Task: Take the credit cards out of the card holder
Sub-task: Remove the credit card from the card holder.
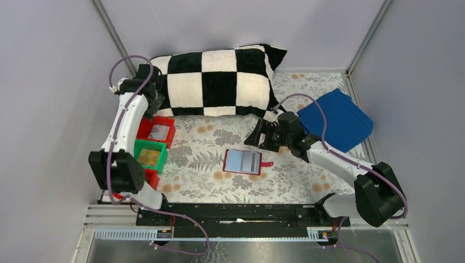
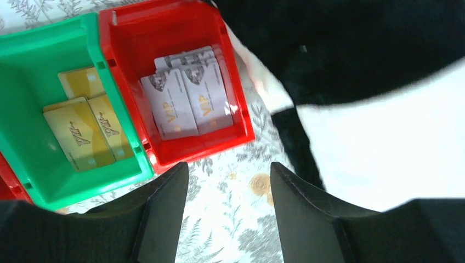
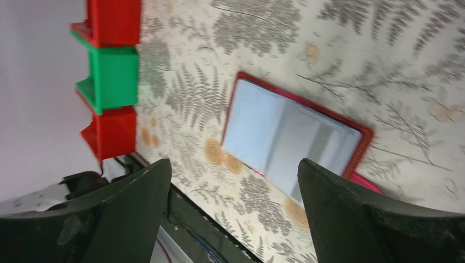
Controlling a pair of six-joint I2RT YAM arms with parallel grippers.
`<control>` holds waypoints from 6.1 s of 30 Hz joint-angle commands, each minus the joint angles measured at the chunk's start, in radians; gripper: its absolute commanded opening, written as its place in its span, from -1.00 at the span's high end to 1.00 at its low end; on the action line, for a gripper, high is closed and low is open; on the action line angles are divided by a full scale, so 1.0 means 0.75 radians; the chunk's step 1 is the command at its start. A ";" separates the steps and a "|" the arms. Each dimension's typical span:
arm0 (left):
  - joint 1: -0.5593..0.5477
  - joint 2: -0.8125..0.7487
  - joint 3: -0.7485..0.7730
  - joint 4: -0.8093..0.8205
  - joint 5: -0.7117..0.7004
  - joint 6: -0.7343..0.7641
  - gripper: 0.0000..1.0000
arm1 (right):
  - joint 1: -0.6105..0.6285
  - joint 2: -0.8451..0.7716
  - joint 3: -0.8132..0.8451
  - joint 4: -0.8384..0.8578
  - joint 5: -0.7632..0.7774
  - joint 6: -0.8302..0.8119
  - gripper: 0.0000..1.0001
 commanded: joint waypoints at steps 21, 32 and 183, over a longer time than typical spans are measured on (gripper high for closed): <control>-0.661 -0.382 -1.059 1.240 1.278 0.634 -0.39 | 0.118 0.160 -0.139 0.033 0.191 0.258 -0.25; -0.669 -0.220 -1.105 1.304 1.342 0.715 -0.41 | 0.118 0.215 -0.143 0.111 0.125 0.248 -0.25; -0.715 -0.024 -1.156 1.513 1.248 0.623 -0.19 | 0.158 0.166 -0.189 0.435 0.035 0.264 0.45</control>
